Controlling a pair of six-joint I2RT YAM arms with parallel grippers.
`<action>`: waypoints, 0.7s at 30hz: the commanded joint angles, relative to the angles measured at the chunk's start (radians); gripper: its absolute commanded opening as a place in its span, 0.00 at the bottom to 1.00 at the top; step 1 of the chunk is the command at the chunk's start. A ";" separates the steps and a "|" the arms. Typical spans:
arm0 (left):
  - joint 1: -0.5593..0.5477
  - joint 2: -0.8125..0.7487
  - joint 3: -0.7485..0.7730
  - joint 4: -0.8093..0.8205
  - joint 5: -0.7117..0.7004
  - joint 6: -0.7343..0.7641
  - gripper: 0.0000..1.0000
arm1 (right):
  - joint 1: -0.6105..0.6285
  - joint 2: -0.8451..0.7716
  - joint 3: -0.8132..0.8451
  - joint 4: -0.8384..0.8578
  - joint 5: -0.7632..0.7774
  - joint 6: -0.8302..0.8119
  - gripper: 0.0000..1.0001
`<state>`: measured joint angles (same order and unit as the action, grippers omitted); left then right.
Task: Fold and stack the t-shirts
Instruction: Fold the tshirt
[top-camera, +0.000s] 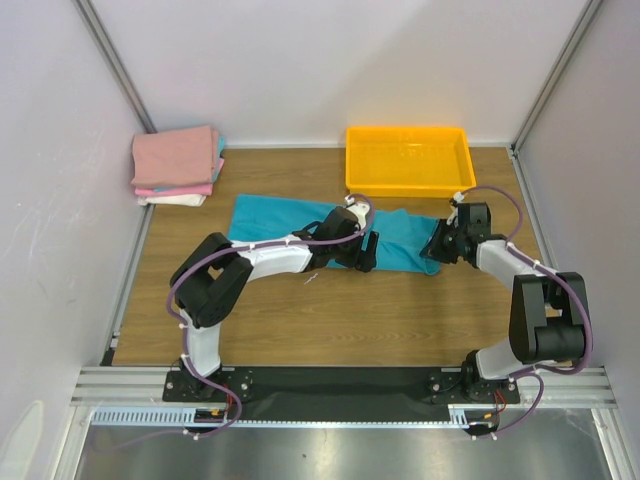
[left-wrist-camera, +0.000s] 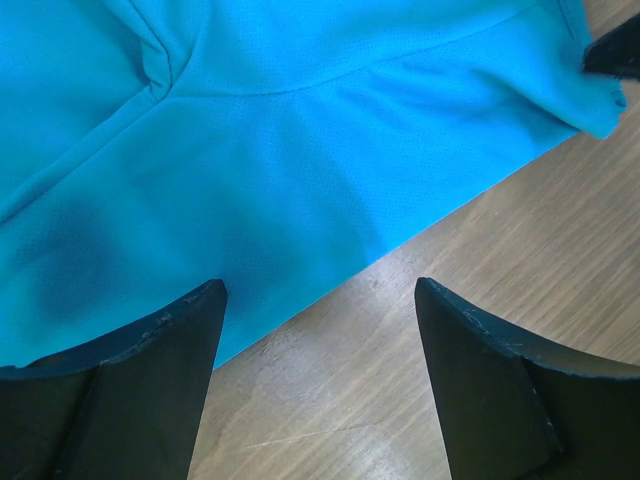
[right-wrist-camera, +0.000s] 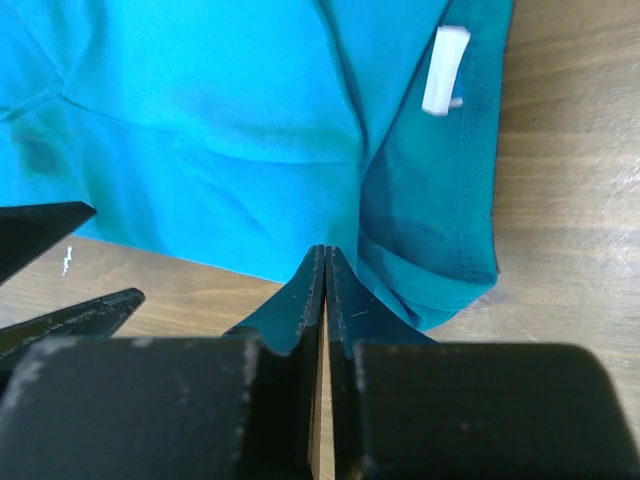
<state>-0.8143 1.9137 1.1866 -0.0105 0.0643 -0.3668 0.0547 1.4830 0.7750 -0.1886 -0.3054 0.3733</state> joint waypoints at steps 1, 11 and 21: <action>-0.003 0.005 -0.008 0.018 0.003 -0.009 0.82 | -0.003 0.003 0.058 0.018 0.037 -0.013 0.00; -0.003 0.019 -0.033 -0.009 -0.012 -0.014 0.80 | -0.001 0.008 0.087 -0.018 0.046 -0.025 0.33; -0.003 0.030 -0.041 -0.009 -0.004 -0.015 0.80 | 0.008 0.051 0.070 -0.017 0.038 -0.027 0.33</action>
<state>-0.8143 1.9266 1.1576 -0.0170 0.0563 -0.3695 0.0555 1.5238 0.8341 -0.2115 -0.2699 0.3614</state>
